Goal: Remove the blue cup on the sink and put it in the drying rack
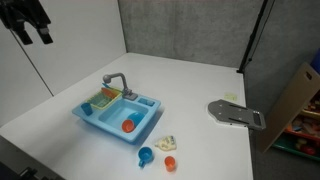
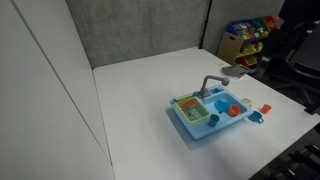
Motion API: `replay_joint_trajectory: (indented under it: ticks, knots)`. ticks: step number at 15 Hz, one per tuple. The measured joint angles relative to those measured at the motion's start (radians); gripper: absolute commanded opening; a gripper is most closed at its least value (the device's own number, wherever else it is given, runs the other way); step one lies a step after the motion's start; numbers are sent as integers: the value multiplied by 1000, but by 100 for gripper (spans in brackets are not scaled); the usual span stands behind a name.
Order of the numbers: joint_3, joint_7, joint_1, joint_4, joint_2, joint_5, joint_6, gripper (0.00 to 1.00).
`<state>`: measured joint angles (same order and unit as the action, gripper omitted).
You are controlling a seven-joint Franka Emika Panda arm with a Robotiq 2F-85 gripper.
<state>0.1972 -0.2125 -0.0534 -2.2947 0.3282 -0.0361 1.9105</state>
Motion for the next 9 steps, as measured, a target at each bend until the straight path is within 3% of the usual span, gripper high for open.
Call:
replay_joint_trajectory:
  ticks: [9]
  knots:
    - [-2,-6,-5,-2,-33,0,6,100]
